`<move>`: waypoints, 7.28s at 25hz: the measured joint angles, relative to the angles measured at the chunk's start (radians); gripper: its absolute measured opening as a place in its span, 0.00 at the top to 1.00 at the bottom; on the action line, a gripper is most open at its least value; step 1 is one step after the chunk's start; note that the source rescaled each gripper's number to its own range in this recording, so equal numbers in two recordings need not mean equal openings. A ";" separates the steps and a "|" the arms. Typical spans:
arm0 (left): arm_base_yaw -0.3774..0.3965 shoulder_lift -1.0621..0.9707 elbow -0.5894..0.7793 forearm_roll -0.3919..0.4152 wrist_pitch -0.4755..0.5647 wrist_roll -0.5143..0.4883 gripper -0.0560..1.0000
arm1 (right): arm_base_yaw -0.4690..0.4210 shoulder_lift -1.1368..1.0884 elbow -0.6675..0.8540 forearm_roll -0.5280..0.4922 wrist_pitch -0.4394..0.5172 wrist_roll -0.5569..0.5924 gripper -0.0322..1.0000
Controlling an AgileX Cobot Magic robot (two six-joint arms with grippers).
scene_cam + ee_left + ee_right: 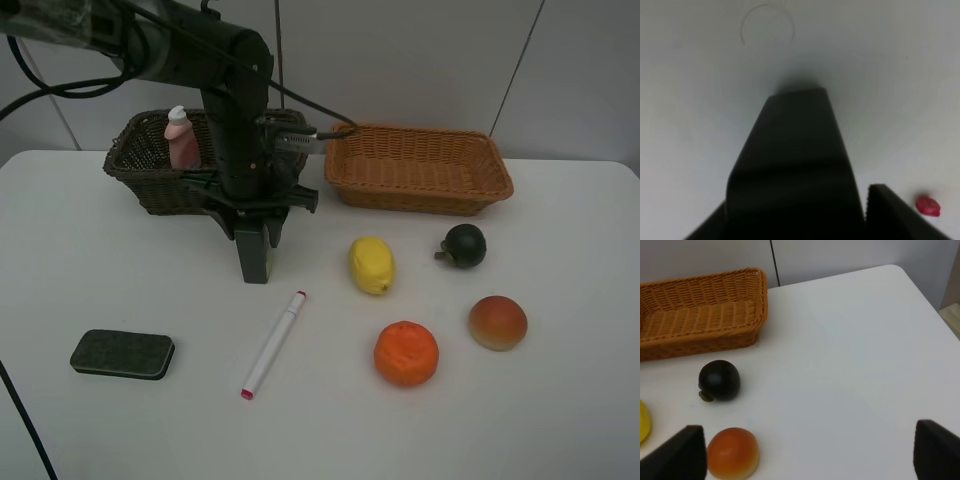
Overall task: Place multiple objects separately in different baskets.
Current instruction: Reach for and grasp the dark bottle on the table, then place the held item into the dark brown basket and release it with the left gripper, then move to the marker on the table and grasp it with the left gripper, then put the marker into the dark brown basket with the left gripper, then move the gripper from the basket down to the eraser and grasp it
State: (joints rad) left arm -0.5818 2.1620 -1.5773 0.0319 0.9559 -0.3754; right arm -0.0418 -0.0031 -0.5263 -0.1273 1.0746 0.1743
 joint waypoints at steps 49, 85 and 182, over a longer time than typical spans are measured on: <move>0.250 0.113 -0.572 -0.013 0.242 0.207 0.00 | 0.000 0.000 0.000 0.000 0.000 0.000 0.05; -0.293 -0.346 0.434 -0.081 -0.010 0.141 0.00 | 0.000 0.000 0.000 0.000 0.000 0.000 0.05; 0.158 -0.200 -0.207 -0.032 0.241 0.203 0.00 | 0.000 0.000 0.000 0.000 0.000 0.000 0.05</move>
State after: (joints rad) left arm -0.4242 1.9623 -1.7844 0.0000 1.1965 -0.1723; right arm -0.0418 -0.0031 -0.5263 -0.1273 1.0746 0.1743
